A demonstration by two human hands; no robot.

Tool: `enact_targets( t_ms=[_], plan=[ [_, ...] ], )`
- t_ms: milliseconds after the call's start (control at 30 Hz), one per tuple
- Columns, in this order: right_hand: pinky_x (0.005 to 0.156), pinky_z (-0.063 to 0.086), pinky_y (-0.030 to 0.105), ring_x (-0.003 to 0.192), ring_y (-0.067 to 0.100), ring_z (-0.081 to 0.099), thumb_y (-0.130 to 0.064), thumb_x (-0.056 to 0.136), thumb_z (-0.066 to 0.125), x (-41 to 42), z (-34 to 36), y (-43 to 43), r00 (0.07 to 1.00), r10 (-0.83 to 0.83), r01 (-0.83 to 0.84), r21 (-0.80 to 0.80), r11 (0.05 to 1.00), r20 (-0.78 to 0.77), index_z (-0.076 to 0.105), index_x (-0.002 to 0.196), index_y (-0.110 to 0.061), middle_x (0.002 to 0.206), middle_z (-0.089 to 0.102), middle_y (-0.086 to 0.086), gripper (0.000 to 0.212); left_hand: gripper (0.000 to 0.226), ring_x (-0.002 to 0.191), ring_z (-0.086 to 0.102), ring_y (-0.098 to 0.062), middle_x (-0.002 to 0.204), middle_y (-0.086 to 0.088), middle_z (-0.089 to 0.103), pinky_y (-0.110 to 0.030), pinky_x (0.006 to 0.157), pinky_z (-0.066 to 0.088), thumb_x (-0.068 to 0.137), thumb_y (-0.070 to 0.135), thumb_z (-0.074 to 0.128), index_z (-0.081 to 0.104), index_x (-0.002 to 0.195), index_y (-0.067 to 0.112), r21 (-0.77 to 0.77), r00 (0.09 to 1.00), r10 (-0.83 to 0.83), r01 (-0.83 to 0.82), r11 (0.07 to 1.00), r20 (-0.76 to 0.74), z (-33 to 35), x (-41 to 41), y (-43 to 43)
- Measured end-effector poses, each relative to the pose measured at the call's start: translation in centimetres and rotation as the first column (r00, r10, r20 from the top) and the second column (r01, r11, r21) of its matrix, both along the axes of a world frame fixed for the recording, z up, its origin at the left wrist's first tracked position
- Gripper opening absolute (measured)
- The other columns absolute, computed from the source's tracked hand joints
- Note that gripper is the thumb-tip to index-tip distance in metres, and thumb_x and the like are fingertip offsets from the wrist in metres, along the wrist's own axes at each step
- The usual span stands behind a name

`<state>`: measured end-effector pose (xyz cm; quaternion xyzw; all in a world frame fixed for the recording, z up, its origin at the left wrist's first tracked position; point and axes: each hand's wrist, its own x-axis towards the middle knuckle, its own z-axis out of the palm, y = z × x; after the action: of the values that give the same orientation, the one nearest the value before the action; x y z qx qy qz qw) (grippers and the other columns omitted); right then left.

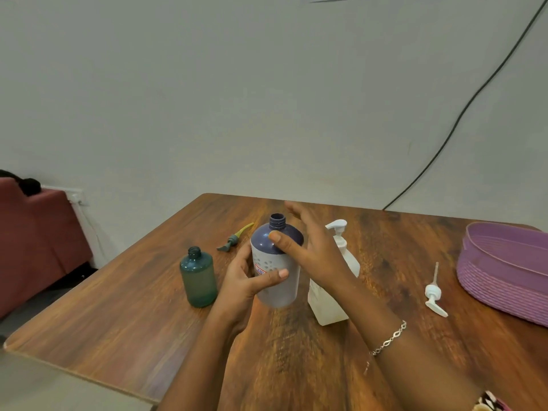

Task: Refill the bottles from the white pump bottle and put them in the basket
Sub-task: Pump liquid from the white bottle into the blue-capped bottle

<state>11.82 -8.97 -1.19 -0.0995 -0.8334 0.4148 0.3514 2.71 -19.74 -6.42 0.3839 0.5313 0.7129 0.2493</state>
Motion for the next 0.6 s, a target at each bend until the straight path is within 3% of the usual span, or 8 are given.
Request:
enact_targets(
  t_ms=[167, 300, 433, 600],
  plan=[
    [0.099, 0.046, 0.025, 0.121, 0.008, 0.049, -0.052, 0.070, 0.069, -0.8, -2.4, -0.9, 0.996, 0.090, -0.084, -0.180, 0.980, 0.026, 0.037, 0.137, -0.023, 0.134, 0.048, -0.004, 0.080, 0.075, 0.106, 0.063, -0.023, 0.114, -0.005, 0.067, -0.028, 0.081, 0.053, 0.055, 0.021, 0.080, 0.053, 0.125, 0.015, 0.024, 1.000, 0.013, -0.014, 1.000, 0.023, -0.7, -0.5, -0.6],
    [0.097, 0.041, 0.019, 0.121, 0.007, 0.042, -0.026, 0.074, 0.076, -1.1, -4.6, -1.1, 0.997, 0.058, -0.040, -0.295, 0.955, 0.053, 0.025, 0.143, -0.025, 0.138, 0.041, -0.007, 0.086, 0.076, 0.108, 0.063, -0.020, 0.117, -0.003, 0.066, -0.026, 0.081, 0.053, 0.054, 0.020, 0.080, 0.052, 0.125, 0.016, 0.019, 0.998, 0.019, -0.021, 1.000, 0.054, -1.4, -0.5, -0.5],
    [0.101, 0.044, 0.030, 0.123, 0.015, 0.046, -0.021, 0.069, 0.081, -1.6, -6.1, -1.0, 0.993, 0.056, -0.014, -0.357, 0.934, 0.108, 0.029, 0.142, -0.023, 0.137, 0.044, -0.003, 0.090, 0.075, 0.108, 0.063, -0.017, 0.121, -0.005, 0.064, -0.024, 0.080, 0.052, 0.059, 0.003, 0.077, 0.050, 0.128, 0.016, -0.027, 0.996, 0.029, -0.027, 0.999, 0.079, -2.8, -0.9, -0.4],
    [0.095, 0.046, 0.025, 0.117, 0.015, 0.049, -0.011, 0.067, 0.082, -2.3, -8.0, -1.3, 0.991, 0.072, -0.018, -0.419, 0.908, 0.113, 0.037, 0.133, -0.023, 0.127, 0.048, -0.003, 0.081, 0.077, 0.105, 0.063, -0.013, 0.118, -0.003, 0.064, -0.021, 0.079, 0.052, 0.056, -0.006, 0.070, 0.049, 0.126, 0.019, -0.076, 0.993, 0.028, -0.019, 0.997, 0.113, -4.5, -1.7, -0.6]
  ],
)
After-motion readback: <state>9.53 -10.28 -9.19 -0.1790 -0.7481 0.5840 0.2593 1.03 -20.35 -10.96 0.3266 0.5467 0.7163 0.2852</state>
